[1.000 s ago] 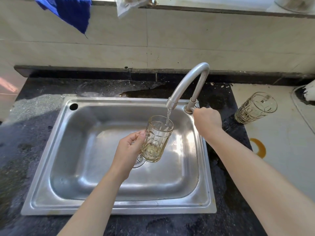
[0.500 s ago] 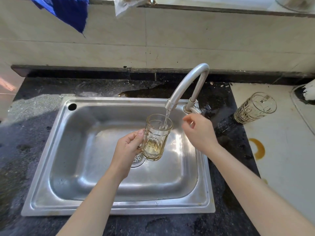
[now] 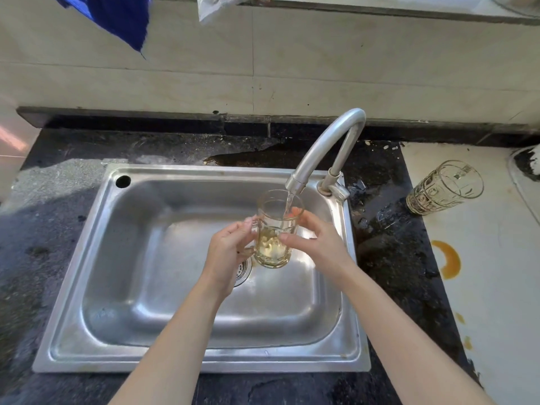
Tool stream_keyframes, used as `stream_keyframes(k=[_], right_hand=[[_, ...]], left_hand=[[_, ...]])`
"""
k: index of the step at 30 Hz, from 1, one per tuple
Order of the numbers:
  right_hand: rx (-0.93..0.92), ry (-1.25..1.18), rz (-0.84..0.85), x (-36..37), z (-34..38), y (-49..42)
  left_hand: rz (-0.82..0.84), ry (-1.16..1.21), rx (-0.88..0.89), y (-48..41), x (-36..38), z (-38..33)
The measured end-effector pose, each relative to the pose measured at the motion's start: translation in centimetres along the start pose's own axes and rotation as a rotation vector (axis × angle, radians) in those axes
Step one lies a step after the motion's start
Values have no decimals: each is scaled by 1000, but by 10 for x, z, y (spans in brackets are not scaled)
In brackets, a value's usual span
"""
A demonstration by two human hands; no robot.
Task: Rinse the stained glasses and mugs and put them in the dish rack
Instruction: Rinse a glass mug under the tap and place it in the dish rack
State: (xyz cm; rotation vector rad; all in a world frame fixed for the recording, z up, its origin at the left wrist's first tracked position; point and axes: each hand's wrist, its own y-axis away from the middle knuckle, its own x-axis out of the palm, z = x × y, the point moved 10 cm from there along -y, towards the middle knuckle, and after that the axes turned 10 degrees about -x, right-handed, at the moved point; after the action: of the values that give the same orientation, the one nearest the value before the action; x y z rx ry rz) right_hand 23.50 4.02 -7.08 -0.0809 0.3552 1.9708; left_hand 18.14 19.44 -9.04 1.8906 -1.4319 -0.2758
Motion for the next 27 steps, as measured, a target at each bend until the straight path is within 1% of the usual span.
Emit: stream_keyframes(k=[3,6,9,11,13,14,16,19,23,27], right_hand=[[28,-2,-85,-16,-14,19],[49,75,-81,-1,-22,25],[27,129,-43,15,-14,5],[25,87,-77,7,-11,-5],[22,76,-141,-9,-14,-3],[22,83,-148,-13,-16,-1],[28,128,-87,-7,-17,-2],[59,196,2,11,-16,-16],[39,198,-46,18,-7,-21],[-39,325,-42,30,15,-23]], left_hand=[[56,-47,-59,1,13,19],[26,-6,-95,5,-4,33],[-25,28,-73,-6,-22,20],[-12,-11,-45,-14,-14,5],[10,-70,-56,-17,1,2],[24,-84,-71,-16,5,6],[23,-61,-112,-11,3,14],[-48,-60,-158,-11,-13,12],[-115,-120,-195,-11,-9,1],[-237,-213,-102,-8,-10,-12]])
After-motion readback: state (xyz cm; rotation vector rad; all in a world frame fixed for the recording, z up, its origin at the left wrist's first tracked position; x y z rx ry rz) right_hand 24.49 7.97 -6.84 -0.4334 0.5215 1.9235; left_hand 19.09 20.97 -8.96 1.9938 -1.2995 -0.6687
